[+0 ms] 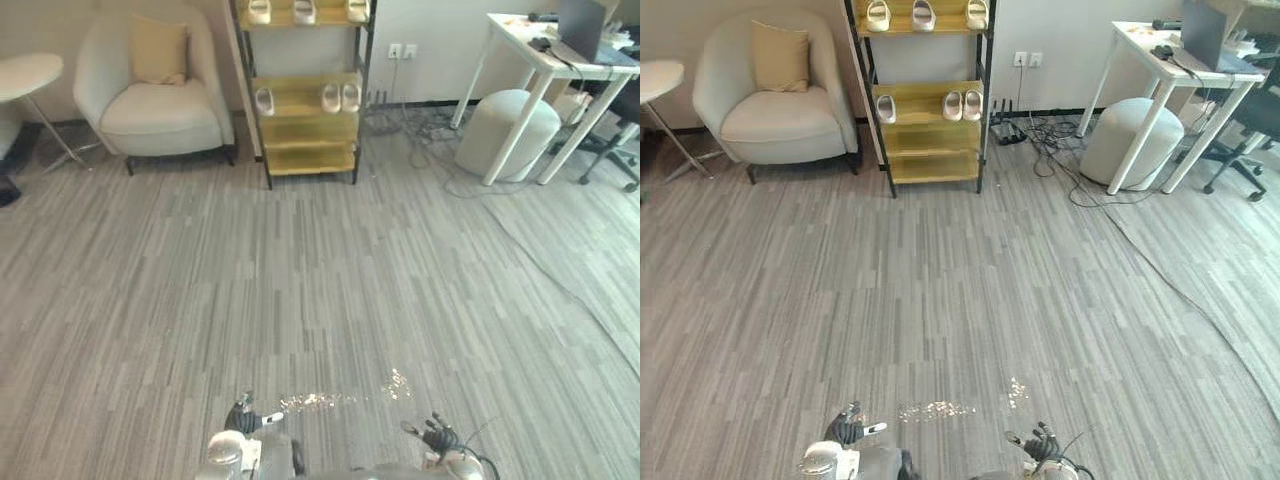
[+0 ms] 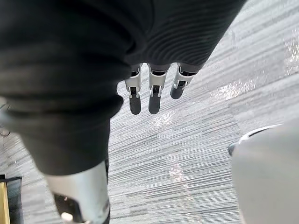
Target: Organize the slippers on the shoe rack
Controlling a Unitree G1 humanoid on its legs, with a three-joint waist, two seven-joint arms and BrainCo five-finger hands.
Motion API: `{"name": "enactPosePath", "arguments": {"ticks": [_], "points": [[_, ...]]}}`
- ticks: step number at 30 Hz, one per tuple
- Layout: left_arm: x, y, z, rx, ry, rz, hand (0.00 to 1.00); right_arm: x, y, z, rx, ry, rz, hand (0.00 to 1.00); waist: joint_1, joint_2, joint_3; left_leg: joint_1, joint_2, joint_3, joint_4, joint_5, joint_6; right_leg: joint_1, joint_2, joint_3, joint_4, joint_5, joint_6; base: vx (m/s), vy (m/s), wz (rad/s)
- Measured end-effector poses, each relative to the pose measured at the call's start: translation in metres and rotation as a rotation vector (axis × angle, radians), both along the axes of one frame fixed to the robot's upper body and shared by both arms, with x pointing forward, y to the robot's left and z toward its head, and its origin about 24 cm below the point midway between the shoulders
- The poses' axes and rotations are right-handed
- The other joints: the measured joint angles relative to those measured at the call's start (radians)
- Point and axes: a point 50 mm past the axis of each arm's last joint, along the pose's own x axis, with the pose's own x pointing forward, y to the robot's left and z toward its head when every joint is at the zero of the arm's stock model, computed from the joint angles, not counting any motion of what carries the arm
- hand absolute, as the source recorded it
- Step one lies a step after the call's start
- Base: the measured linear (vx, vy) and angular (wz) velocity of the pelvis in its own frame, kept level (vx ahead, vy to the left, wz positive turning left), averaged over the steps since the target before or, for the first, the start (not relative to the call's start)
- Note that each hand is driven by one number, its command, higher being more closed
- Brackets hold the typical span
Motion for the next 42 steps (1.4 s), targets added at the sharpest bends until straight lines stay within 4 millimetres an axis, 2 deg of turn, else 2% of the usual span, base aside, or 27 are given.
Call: {"name": "enactPosePath", "arguments": {"ticks": [2, 4, 5, 7, 8, 9, 10, 11, 12, 14, 16, 18, 20, 22, 23, 24, 26, 27, 28, 30, 33, 36, 37, 38, 39, 40, 42], "points": [[0.001, 0.001, 0.001, 0.003, -0.007, -0.002, 0.0, 0.004, 0.0, 0.001, 0.0, -0.008, 0.003, 0.0, 0.006, -0.009, 0.002, -0.027, -0.023, 0.004, -0.172, 0.018, 0.006, 0.005, -0.038, 0.025, -0.013, -0.01, 0.021, 0.26, 0.138, -0.38], [0.002, -0.002, 0.001, -0.003, -0.008, -0.003, 0.0, 0.007, -0.002, 0.002, -0.005, -0.013, 0.006, 0.0, 0.007, 0.0, 0.001, -0.011, -0.044, -0.004, -0.422, 0.131, 0.008, 0.019, -0.053, 0.051, -0.05, -0.017, 0.059, 0.37, 0.249, -0.45], [0.001, -0.001, 0.0, -0.003, -0.004, -0.001, 0.0, 0.005, 0.0, 0.0, -0.001, -0.001, 0.007, 0.0, 0.014, -0.007, -0.003, -0.008, -0.051, -0.008, -0.424, 0.188, 0.052, 0.024, -0.058, 0.062, -0.051, -0.031, 0.08, 0.44, 0.271, -0.32], [0.004, 0.004, 0.002, 0.013, -0.01, -0.006, 0.0, 0.0, 0.01, -0.004, 0.029, 0.025, 0.018, 0.0, 0.014, -0.038, -0.011, -0.011, -0.074, 0.007, -0.392, 0.12, 0.069, -0.02, -0.089, 0.065, 0.06, -0.035, 0.083, 0.36, 0.176, -0.15], [0.005, 0.006, 0.002, 0.017, -0.01, -0.006, 0.0, 0.0, 0.012, -0.004, 0.037, 0.027, 0.019, 0.0, 0.021, -0.043, -0.011, 0.005, -0.074, 0.018, -0.391, 0.107, 0.077, -0.089, -0.098, 0.079, 0.211, -0.036, 0.089, 0.36, 0.171, -0.17], [0.005, 0.007, 0.002, 0.02, -0.01, -0.008, 0.0, 0.0, 0.012, -0.004, 0.037, 0.027, 0.019, 0.0, 0.025, -0.052, -0.01, 0.032, -0.077, 0.034, -0.393, 0.094, 0.09, -0.158, -0.108, 0.1, 0.378, -0.023, 0.118, 0.56, 0.261, -0.13], [0.004, 0.008, 0.002, 0.028, -0.001, -0.016, 0.0, 0.001, 0.012, -0.004, 0.036, 0.024, 0.021, 0.0, 0.019, -0.06, -0.011, 0.07, -0.087, 0.036, -0.394, 0.07, 0.095, -0.22, -0.118, 0.111, 0.548, -0.012, 0.203, 0.47, 0.204, -0.03], [0.002, 0.008, 0.001, 0.033, 0.012, -0.03, 0.0, 0.004, 0.013, -0.003, 0.035, 0.017, 0.027, 0.0, 0.014, -0.056, -0.007, 0.116, -0.088, 0.035, -0.395, 0.046, 0.104, -0.266, -0.118, 0.1, 0.697, -0.005, 0.24, 0.58, 0.206, 0.06], [0.001, 0.008, 0.0, 0.038, 0.019, -0.046, 0.0, 0.007, 0.013, -0.002, 0.035, 0.01, 0.034, 0.0, 0.015, -0.051, -0.003, 0.153, -0.089, 0.033, -0.404, 0.036, 0.108, -0.299, -0.122, 0.067, 0.777, -0.008, 0.233, 0.5, 0.113, 0.02], [-0.001, 0.007, -0.001, 0.039, 0.027, -0.056, 0.0, 0.015, 0.013, 0.001, 0.02, -0.005, 0.075, 0.0, 0.015, -0.044, 0.012, 0.28, -0.09, 0.03, -0.494, 0.031, 0.11, -0.344, -0.143, -0.071, 0.82, -0.05, 0.14, 0.55, 0.09, -0.04], [-0.001, 0.007, -0.001, 0.032, 0.029, -0.043, 0.0, 0.02, 0.013, 0.002, 0.014, -0.017, 0.089, 0.0, 0.012, -0.038, 0.016, 0.341, -0.081, 0.03, -0.54, 0.032, 0.109, -0.39, -0.142, -0.146, 0.725, -0.077, 0.093, 0.43, -0.005, 0.06], [0.0, 0.003, -0.001, 0.019, 0.025, -0.036, 0.0, 0.027, 0.009, 0.006, 0.001, -0.042, 0.09, 0.0, -0.003, -0.019, 0.027, 0.376, -0.056, 0.027, -0.559, 0.032, 0.109, -0.439, -0.127, -0.188, 0.541, -0.077, 0.08, 0.4, -0.083, 0.14], [0.002, -0.001, -0.001, 0.009, 0.02, -0.038, 0.0, 0.035, 0.006, 0.01, -0.009, -0.069, 0.09, 0.0, -0.008, 0.001, 0.039, 0.403, -0.027, 0.025, -0.578, 0.032, 0.105, -0.471, -0.094, -0.171, 0.305, 0.021, 0.083, 0.36, -0.117, 0.15], [-0.003, 0.0, -0.003, 0.008, 0.032, -0.035, 0.0, 0.031, 0.006, 0.009, -0.008, -0.062, 0.087, 0.0, -0.01, -0.015, 0.032, 0.448, -0.023, 0.012, -0.585, 0.006, 0.025, -0.468, -0.083, -0.093, 0.111, 0.213, 0.071, 0.48, -0.235, 0.34], [-0.006, 0.001, -0.004, 0.009, 0.042, -0.028, 0.0, 0.028, 0.006, 0.008, -0.004, -0.056, 0.083, 0.0, -0.013, -0.025, 0.028, 0.469, -0.021, -0.009, -0.582, -0.021, -0.015, -0.47, -0.085, -0.077, 0.136, 0.285, 0.046, 0.52, -0.31, 0.37], [-0.005, -0.004, -0.005, -0.007, 0.045, -0.018, 0.0, 0.034, 0.002, 0.011, -0.018, -0.071, 0.089, 0.0, -0.014, 0.021, 0.026, 0.469, 0.026, -0.031, -0.544, -0.026, -0.032, -0.474, -0.061, -0.109, 0.199, 0.235, 0.032, 0.44, -0.284, 0.42], [-0.001, -0.013, -0.004, -0.03, 0.028, -0.02, 0.0, 0.033, -0.003, 0.011, -0.028, -0.069, 0.093, 0.0, -0.019, 0.045, 0.022, 0.356, 0.082, -0.075, -0.312, -0.013, -0.054, -0.444, -0.037, -0.135, 0.184, 0.181, 0.016, 0.44, -0.299, 0.33], [0.001, -0.016, -0.003, -0.045, 0.02, -0.006, 0.0, 0.033, -0.005, 0.012, -0.031, -0.069, 0.093, 0.0, -0.018, 0.063, 0.028, 0.271, 0.126, -0.095, -0.136, 0.027, -0.062, -0.397, -0.01, -0.146, 0.146, 0.17, 0.008, 0.54, -0.338, 0.14], [0.003, -0.017, -0.002, -0.054, 0.008, 0.014, 0.0, 0.028, -0.005, 0.009, -0.028, -0.052, 0.085, 0.0, -0.012, 0.072, 0.036, 0.2, 0.175, -0.11, 0.063, 0.071, -0.043, -0.322, 0.018, -0.157, 0.093, 0.163, -0.005, 0.45, -0.252, 0.02], [0.007, -0.012, 0.001, -0.052, -0.02, 0.038, 0.0, 0.02, -0.004, 0.007, -0.021, -0.035, 0.071, 0.0, -0.003, 0.053, 0.048, 0.153, 0.205, -0.07, 0.217, 0.059, -0.041, -0.208, 0.029, -0.157, 0.042, 0.138, -0.028, 0.38, -0.146, -0.09], [0.014, -0.015, 0.006, -0.072, -0.059, 0.057, 0.0, 0.019, 0.0, 0.006, -0.005, -0.036, 0.047, 0.0, 0.002, 0.034, 0.05, 0.034, 0.186, 0.026, 0.161, 0.028, -0.028, -0.098, 0.025, -0.149, -0.041, 0.131, -0.014, 0.37, -0.077, -0.1], [0.023, -0.017, 0.01, -0.077, -0.098, 0.05, 0.0, 0.026, 0.004, 0.007, 0.01, -0.053, 0.035, 0.0, 0.019, 0.025, 0.056, -0.013, 0.048, 0.036, -0.25, 0.052, -0.013, -0.063, -0.009, -0.118, -0.078, 0.122, 0.014, 0.38, 0.097, -0.31], [0.024, -0.019, 0.01, -0.079, -0.1, 0.047, 0.0, 0.026, 0.003, 0.007, 0.011, -0.055, 0.022, 0.0, 0.026, 0.026, 0.056, -0.008, 0.003, 0.018, -0.409, 0.108, -0.013, -0.047, -0.019, -0.109, -0.086, 0.112, 0.031, 0.38, 0.184, -0.28], [0.023, -0.02, 0.01, -0.081, -0.098, 0.04, 0.0, 0.024, 0.001, 0.006, 0.008, -0.045, 0.017, 0.0, 0.037, 0.031, 0.053, 0.011, -0.023, -0.011, -0.516, 0.228, -0.003, -0.024, -0.017, -0.096, -0.1, 0.1, 0.051, 0.4, 0.183, -0.39], [0.023, -0.021, 0.01, -0.082, -0.097, 0.041, 0.0, 0.021, 0.004, 0.004, 0.014, -0.031, 0.021, 0.0, 0.05, 0.03, 0.05, 0.037, -0.038, -0.017, -0.532, 0.302, 0.05, -0.005, -0.017, -0.073, -0.109, 0.089, 0.068, 0.41, 0.155, -0.3], [0.023, -0.014, 0.01, -0.065, -0.094, 0.039, 0.0, 0.021, 0.012, 0.003, 0.031, -0.023, 0.037, 0.0, 0.049, -0.003, 0.04, 0.038, -0.066, -0.016, -0.521, 0.274, 0.073, 0.004, -0.045, -0.065, -0.107, 0.078, 0.084, 0.41, 0.125, -0.08], [0.024, -0.007, 0.01, -0.047, -0.089, 0.033, 0.0, 0.02, 0.016, 0.002, 0.038, -0.021, 0.049, 0.0, 0.046, -0.027, 0.035, 0.013, -0.077, -0.018, -0.429, 0.197, 0.1, -0.007, -0.07, -0.063, -0.044, 0.058, 0.109, 0.38, 0.131, 0.12]]}}
